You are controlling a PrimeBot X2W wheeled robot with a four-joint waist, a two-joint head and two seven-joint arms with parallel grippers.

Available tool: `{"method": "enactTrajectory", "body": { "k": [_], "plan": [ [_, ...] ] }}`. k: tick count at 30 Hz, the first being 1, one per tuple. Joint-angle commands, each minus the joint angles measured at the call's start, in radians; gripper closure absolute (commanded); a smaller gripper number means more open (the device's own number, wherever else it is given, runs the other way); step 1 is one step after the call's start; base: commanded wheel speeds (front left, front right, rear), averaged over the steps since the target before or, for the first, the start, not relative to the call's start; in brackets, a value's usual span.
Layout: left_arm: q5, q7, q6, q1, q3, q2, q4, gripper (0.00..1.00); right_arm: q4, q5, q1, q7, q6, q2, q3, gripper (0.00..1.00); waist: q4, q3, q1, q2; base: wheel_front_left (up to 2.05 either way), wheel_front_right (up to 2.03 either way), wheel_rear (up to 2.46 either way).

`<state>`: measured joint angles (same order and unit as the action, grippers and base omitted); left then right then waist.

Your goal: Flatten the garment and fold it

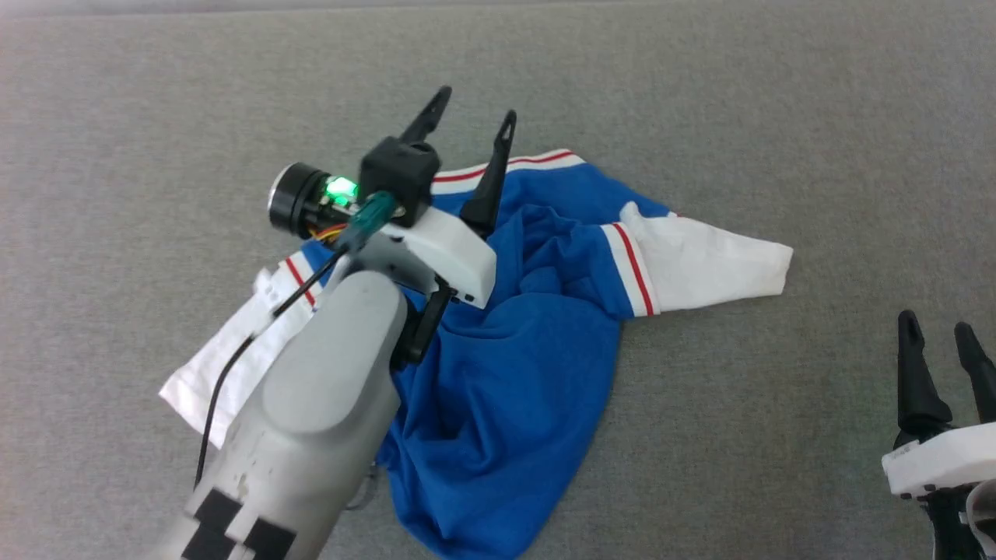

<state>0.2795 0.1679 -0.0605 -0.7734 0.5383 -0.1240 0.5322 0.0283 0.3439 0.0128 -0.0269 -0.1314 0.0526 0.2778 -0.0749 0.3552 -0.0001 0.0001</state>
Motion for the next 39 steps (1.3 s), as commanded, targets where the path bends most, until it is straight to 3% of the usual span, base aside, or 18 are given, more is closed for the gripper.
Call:
{"method": "enactTrajectory", "body": {
  "k": [1, 9, 13, 16, 23, 29, 33, 39],
  "plan": [
    [0.017, 0.035, -0.019, 0.042, -0.024, -0.004, -0.058, 0.00, 0.006, -0.005, -0.013, -0.005, 0.001, -0.002, -0.002, 0.00, 0.036, -0.042, 0.0001, -0.0001, 0.00, 0.00, 0.00],
    [0.088, 0.093, -0.120, 0.418, -0.204, -0.084, -0.544, 0.00, 0.006, 0.008, -0.051, -0.011, 0.001, -0.002, -0.010, 0.00, 0.061, -0.101, 0.0001, -0.0001, 0.00, 0.00, 0.00],
    [0.101, 0.093, -0.151, 0.649, -0.308, -0.080, -0.760, 0.00, -0.005, 0.016, -0.070, -0.004, 0.001, -0.002, -0.019, 0.00, 0.068, -0.121, 0.0001, -0.0001, 0.00, 0.00, 0.00],
    [0.078, 0.094, -0.154, 0.793, -0.366, -0.059, -0.842, 0.00, -0.013, 0.023, -0.088, 0.000, 0.001, -0.002, -0.025, 0.00, 0.082, -0.131, 0.0001, -0.0001, 0.00, 0.00, 0.00],
    [0.023, 0.094, -0.106, 0.900, -0.440, 0.009, -0.884, 0.00, 0.048, -0.041, -0.086, -0.038, 0.001, -0.002, -0.084, 0.00, 0.126, -0.136, 0.0001, -0.0001, 0.00, 0.00, 0.00],
    [-0.003, 0.094, -0.057, 0.870, -0.450, 0.046, -0.873, 0.00, 0.098, -0.100, -0.050, -0.197, 0.001, -0.002, -0.243, 0.00, 0.159, -0.122, 0.0001, -0.0001, 0.00, 0.00, 0.00],
    [-0.011, 0.094, -0.030, 0.848, -0.437, 0.060, -0.854, 0.00, 0.084, -0.112, -0.028, -0.304, 0.001, -0.002, -0.321, 0.00, 0.190, -0.105, 0.0001, -0.0001, 0.00, 0.00, 0.00],
    [-0.011, 0.094, -0.013, 0.830, -0.436, 0.070, -0.833, 0.00, -0.008, -0.135, 0.019, -0.362, 0.001, -0.002, -0.371, 0.00, 0.231, -0.086, 0.0001, -0.0001, 0.00, 0.00, 0.00]
  ]
}}
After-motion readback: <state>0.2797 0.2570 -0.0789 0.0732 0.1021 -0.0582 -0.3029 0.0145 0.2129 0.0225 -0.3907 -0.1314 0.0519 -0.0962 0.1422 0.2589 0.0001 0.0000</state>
